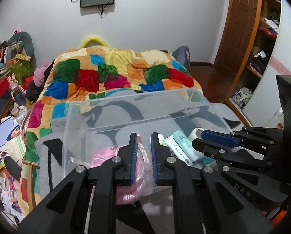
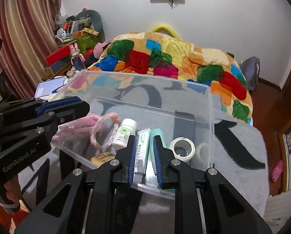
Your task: Organize objects
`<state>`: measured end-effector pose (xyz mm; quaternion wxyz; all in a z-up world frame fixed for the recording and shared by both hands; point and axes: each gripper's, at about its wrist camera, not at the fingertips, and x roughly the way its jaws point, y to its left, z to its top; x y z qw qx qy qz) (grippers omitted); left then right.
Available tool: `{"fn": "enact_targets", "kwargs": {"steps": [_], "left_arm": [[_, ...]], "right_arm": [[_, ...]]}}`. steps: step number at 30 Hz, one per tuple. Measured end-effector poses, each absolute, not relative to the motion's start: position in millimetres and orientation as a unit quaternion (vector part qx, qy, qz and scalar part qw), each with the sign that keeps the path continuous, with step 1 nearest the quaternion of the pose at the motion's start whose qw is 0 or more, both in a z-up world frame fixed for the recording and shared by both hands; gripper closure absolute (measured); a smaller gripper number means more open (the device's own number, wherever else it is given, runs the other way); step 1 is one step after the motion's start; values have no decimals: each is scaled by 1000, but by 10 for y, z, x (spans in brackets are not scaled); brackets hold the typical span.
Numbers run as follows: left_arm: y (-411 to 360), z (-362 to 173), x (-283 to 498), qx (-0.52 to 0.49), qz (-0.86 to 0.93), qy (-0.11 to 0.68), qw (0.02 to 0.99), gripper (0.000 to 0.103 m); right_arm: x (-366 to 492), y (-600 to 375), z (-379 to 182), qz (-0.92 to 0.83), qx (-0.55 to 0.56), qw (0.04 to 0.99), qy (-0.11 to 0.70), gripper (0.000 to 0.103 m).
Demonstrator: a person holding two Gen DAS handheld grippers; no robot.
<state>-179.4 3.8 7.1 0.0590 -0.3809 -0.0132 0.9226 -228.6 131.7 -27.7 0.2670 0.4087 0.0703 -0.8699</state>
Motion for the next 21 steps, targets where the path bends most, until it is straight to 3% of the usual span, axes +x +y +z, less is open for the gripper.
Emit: {"fn": "enact_targets", "kwargs": {"steps": [4, 7, 8, 11, 12, 15, 19, 21], "left_arm": [[29, 205, -1594, -359, 931, -18, 69, 91], [18, 279, -1415, -343, 936, -21, 73, 77], [14, 293, -1350, -339, 938, -21, 72, 70], [-10, 309, -1162, -327, 943, -21, 66, 50], [-24, 311, -1108, -324, 944, -22, 65, 47], [-66, 300, -925, -319, 945, -31, 69, 36], [-93, 261, -744, -313, 947, -26, 59, 16], [-99, 221, -661, -309, 949, -25, 53, 12]], "right_arm": [[-2119, 1390, -113, -881, 384, 269, 69, 87], [-1948, 1438, 26, -889, 359, 276, 71, 84], [-1875, 1457, 71, -892, 350, 279, 70, 76], [-1676, 1504, 169, -903, 322, 276, 68, 36], [-1608, 1522, 192, -908, 310, 273, 67, 28], [-1419, 1564, 241, -920, 283, 264, 68, 21], [-1274, 1615, 224, -924, 272, 264, 56, 19], [-1230, 1625, 179, -923, 275, 262, 56, 19]]}}
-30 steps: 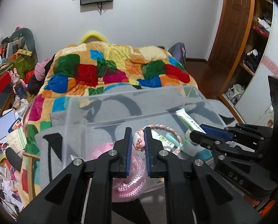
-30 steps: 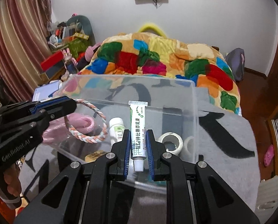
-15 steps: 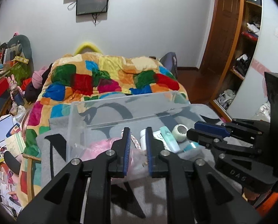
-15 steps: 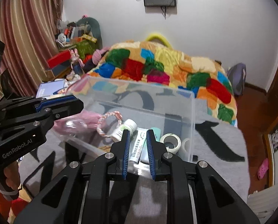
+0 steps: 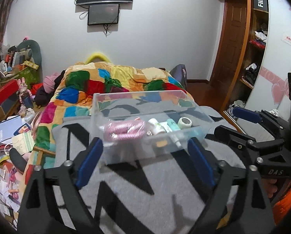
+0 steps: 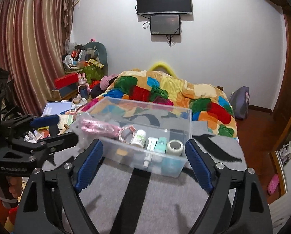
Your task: Organize objects
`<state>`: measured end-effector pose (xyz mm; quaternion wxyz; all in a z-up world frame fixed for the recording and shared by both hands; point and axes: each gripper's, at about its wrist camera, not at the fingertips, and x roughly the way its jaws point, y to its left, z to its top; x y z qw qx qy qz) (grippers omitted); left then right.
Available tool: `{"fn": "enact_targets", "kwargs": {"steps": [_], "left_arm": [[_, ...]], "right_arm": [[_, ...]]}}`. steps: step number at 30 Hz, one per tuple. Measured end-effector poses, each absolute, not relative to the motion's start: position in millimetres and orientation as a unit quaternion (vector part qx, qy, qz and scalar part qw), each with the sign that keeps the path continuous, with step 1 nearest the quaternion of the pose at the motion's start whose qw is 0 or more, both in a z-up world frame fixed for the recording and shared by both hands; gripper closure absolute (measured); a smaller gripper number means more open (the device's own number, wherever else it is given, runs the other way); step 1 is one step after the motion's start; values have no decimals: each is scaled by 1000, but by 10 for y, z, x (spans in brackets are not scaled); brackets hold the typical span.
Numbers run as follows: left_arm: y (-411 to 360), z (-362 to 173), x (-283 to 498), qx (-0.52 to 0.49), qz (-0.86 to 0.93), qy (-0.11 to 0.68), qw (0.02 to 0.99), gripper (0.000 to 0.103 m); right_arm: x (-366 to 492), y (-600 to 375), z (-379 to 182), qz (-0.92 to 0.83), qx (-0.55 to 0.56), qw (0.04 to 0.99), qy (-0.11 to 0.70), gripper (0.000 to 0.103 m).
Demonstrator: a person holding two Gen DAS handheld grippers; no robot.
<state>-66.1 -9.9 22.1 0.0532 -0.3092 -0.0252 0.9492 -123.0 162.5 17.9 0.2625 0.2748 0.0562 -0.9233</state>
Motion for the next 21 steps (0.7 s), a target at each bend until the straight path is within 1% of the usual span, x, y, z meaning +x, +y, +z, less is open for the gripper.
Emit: {"fn": "enact_targets", "kwargs": {"steps": [3, 7, 11, 21], "left_arm": [[-92, 146, -589, -313, 948, -22, 49, 11], [-122, 44, -553, -325, 943, -43, 55, 11], [-131, -48, -527, -331, 940, -57, 54, 11], [-88, -125, -540, -338, 939, -51, 46, 11]], "right_arm": [[-1190, 1628, 76, -921, 284, 259, 58, 19], [-1149, 1637, -40, -919, 293, 257, 63, 19], [-1135, 1685, -106, -915, 303, 263, 51, 19], [-1134, 1703, -179, -912, 313, 260, 48, 19]]}}
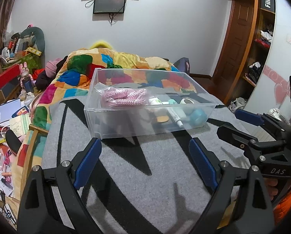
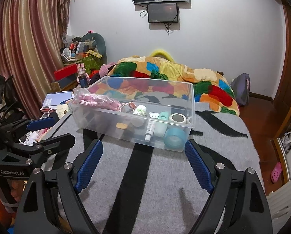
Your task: Organize objects
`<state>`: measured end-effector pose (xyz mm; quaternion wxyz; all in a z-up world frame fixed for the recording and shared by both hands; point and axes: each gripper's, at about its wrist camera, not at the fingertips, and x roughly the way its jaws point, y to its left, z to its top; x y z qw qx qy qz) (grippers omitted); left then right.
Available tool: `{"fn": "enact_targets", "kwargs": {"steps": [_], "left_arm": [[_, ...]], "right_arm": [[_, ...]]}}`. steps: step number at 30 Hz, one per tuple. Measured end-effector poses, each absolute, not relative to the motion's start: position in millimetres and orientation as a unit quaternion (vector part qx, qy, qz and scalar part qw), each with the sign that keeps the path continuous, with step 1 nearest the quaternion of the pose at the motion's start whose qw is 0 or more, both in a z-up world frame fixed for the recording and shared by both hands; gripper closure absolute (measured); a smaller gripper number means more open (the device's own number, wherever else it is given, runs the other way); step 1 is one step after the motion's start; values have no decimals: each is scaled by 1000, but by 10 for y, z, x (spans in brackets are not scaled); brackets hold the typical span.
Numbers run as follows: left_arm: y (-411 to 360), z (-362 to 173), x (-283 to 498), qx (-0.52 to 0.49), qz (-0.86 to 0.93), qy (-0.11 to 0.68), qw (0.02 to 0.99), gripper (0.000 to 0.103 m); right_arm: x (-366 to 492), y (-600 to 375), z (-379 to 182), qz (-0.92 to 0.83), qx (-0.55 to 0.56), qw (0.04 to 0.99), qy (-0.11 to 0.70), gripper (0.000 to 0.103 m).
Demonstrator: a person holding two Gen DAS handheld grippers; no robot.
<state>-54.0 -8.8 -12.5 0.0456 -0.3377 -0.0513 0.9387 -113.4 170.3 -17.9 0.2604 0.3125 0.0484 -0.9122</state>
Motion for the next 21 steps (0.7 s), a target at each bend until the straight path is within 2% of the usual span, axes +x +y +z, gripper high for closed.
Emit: {"fn": "enact_targets", "kwargs": {"steps": [21], "left_arm": [[-74, -151, -543, -336, 939, -51, 45, 11]], "right_arm": [[-1141, 1702, -209, -910, 318, 262, 45, 19]]}}
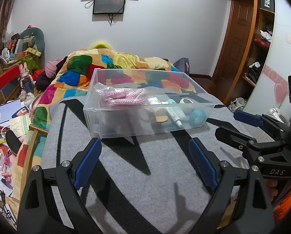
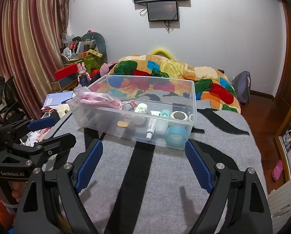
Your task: Organize objects
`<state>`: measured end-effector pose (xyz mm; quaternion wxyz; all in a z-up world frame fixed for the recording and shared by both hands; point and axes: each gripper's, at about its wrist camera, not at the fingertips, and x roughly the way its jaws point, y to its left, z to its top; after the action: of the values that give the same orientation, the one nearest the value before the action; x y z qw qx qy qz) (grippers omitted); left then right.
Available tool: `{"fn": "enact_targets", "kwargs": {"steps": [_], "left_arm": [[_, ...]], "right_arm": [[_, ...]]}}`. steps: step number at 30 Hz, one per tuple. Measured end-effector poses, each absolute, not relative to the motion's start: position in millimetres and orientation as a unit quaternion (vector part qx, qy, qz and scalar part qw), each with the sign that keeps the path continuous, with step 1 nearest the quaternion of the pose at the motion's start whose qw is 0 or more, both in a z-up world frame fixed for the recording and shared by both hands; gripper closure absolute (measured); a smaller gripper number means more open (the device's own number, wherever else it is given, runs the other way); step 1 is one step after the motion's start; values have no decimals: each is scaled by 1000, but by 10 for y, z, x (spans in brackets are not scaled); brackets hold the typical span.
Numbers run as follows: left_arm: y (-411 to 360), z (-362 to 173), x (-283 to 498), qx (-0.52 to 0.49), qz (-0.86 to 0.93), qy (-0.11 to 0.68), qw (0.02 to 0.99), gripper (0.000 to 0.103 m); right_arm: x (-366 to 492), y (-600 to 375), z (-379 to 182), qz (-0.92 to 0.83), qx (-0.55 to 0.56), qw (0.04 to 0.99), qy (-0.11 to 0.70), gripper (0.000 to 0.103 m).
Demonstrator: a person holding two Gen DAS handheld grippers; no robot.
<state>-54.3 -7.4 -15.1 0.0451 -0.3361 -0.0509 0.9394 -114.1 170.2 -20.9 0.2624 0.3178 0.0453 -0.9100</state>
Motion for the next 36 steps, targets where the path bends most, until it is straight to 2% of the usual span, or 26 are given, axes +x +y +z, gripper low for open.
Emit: {"fn": "enact_targets", "kwargs": {"steps": [36], "left_arm": [[-116, -125, -545, -339, 937, -64, 48, 11]], "right_arm": [[-1110, 1700, -184, -910, 318, 261, 44, 19]]}}
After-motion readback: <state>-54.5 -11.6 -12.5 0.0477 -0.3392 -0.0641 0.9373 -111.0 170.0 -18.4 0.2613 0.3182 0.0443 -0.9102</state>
